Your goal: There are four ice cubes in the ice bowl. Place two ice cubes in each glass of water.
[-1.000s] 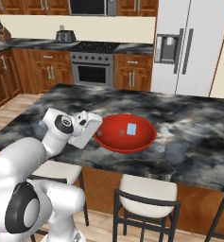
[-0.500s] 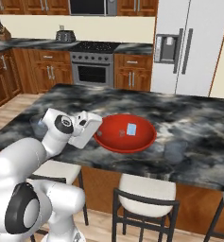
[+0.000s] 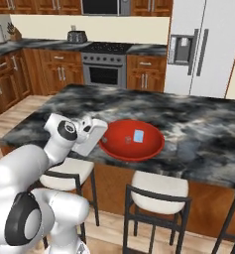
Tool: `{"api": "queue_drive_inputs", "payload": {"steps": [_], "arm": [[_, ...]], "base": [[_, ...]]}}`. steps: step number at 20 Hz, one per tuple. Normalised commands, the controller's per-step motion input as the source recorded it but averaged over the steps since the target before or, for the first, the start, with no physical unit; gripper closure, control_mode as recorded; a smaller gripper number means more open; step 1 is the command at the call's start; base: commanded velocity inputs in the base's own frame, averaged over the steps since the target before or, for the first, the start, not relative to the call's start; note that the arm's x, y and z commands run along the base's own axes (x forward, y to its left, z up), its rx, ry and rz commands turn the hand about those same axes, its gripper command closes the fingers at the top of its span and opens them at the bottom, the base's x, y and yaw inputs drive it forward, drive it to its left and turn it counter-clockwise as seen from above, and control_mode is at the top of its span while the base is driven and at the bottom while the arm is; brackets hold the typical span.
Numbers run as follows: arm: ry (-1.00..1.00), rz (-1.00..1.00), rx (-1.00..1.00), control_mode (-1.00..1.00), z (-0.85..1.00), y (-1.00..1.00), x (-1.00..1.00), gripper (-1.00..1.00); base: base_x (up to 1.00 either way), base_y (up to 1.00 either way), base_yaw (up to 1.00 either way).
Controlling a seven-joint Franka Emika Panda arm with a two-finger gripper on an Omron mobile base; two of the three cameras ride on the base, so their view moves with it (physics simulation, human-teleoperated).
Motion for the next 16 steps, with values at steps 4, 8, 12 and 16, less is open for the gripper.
{"api": "queue_drive_inputs", "payload": {"steps": [4,8,12,16], "arm": [[0.00,0.00,0.00,1.00,0.00,0.00,0.00,1.00],[0.00,0.00,0.00,1.00,0.00,0.00,0.00,1.00],[0.00,0.00,0.00,1.00,0.00,0.00,0.00,1.00],[0.00,0.00,0.00,1.00,0.00,0.00,0.00,1.00]], "base": [[-0.06,0.00,0.20],[-0.03,-0.02,0.38],[-0.55,-0.44,0.37],[-0.65,-0.40,0.29]]}}
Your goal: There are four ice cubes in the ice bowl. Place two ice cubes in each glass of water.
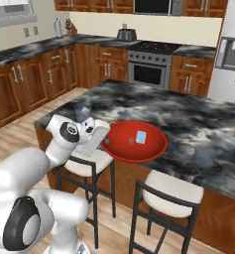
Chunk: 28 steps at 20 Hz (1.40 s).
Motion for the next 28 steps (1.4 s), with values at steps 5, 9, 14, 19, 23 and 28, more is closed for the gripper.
{"api": "queue_drive_inputs", "payload": {"steps": [5,9,14,19,23,28], "arm": [[0.00,0.00,0.00,1.00,0.00,0.00,0.00,1.00],[0.00,0.00,0.00,1.00,0.00,0.00,0.00,1.00],[0.00,0.00,0.00,1.00,0.00,0.00,0.00,1.00],[0.00,0.00,0.00,1.00,0.00,0.00,0.00,1.00],[0.00,0.00,0.00,1.00,0.00,0.00,0.00,1.00],[0.00,0.00,0.00,1.00,0.00,0.00,0.00,1.00]], "base": [[-0.14,-0.19,0.21],[0.17,-0.31,0.26],[-0.14,-0.79,0.23],[0.17,-0.61,0.07],[0.81,-0.20,0.02],[0.41,-0.38,0.11]]}}
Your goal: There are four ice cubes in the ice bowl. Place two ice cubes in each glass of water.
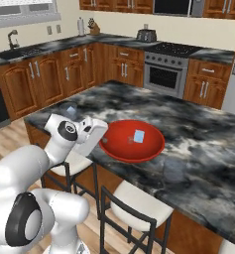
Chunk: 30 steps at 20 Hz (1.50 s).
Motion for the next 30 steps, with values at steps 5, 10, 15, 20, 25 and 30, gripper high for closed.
{"api": "queue_drive_inputs", "payload": {"steps": [5,10,15,20,25,30], "arm": [[0.00,0.00,0.00,1.00,0.00,0.00,0.00,1.00],[0.00,0.00,0.00,1.00,0.00,0.00,0.00,1.00],[0.00,0.00,0.00,1.00,0.00,0.00,0.00,1.00],[0.00,0.00,0.00,1.00,0.00,0.00,0.00,1.00],[0.00,0.00,0.00,1.00,0.00,0.00,0.00,1.00],[0.00,0.00,0.00,-1.00,0.00,0.00,0.00,1.00]], "base": [[0.00,-0.52,0.08],[0.00,-0.08,0.01],[0.00,0.00,0.00],[0.00,0.00,0.00],[0.00,0.00,0.00],[0.00,0.00,0.00]]}}
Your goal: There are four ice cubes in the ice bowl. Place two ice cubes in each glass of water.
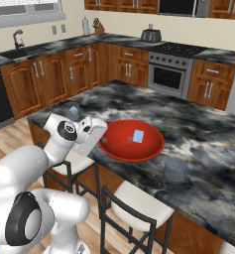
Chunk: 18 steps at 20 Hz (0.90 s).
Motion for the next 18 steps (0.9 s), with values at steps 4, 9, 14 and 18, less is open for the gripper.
{"api": "queue_drive_inputs", "payload": {"steps": [4,9,14,18], "arm": [[0.00,0.00,0.00,-1.00,0.00,0.00,0.00,1.00],[0.00,0.00,0.00,-1.00,0.00,0.00,0.00,1.00],[0.00,0.00,0.00,-1.00,0.00,0.01,-0.05,1.00],[0.00,-0.05,0.01,-1.00,0.16,0.33,-0.03,1.00]], "base": [[0.00,0.00,0.00],[0.00,0.00,0.00],[0.00,0.00,0.00],[0.00,0.00,0.00]]}}
